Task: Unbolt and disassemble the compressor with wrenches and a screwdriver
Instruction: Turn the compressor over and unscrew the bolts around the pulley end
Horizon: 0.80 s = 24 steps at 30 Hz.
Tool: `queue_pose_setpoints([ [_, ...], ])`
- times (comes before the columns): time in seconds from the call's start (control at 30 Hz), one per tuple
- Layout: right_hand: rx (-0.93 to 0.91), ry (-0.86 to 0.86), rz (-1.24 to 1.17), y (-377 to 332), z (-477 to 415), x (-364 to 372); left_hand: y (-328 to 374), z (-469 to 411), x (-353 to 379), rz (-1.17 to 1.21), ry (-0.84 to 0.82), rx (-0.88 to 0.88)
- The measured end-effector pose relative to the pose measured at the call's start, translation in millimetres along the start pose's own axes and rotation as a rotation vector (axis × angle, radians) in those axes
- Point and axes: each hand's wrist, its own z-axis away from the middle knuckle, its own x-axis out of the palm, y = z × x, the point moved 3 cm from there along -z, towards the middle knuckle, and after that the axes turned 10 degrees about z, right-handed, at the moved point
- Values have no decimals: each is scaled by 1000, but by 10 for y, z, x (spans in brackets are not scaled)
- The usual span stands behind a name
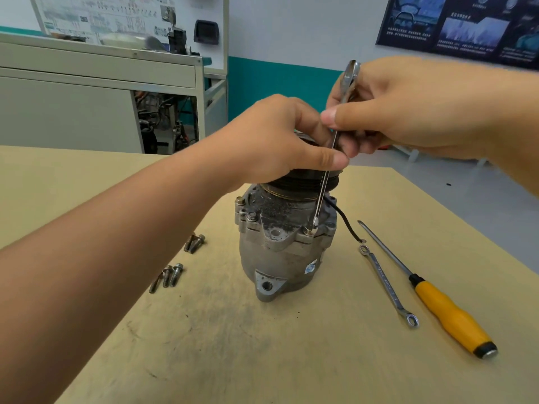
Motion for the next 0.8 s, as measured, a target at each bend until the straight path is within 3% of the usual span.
queue_pose_setpoints([
  [0.27, -75, -67, 36, -60, -35, -43, 11, 19, -17, -46, 77, 13],
  [0.5, -126, -177, -176, -128, -5, -30, 83, 168, 30, -124, 171, 35],
  [0.8, -164, -68, 8, -44, 98, -62, 54, 114, 24, -46, -28, 62],
])
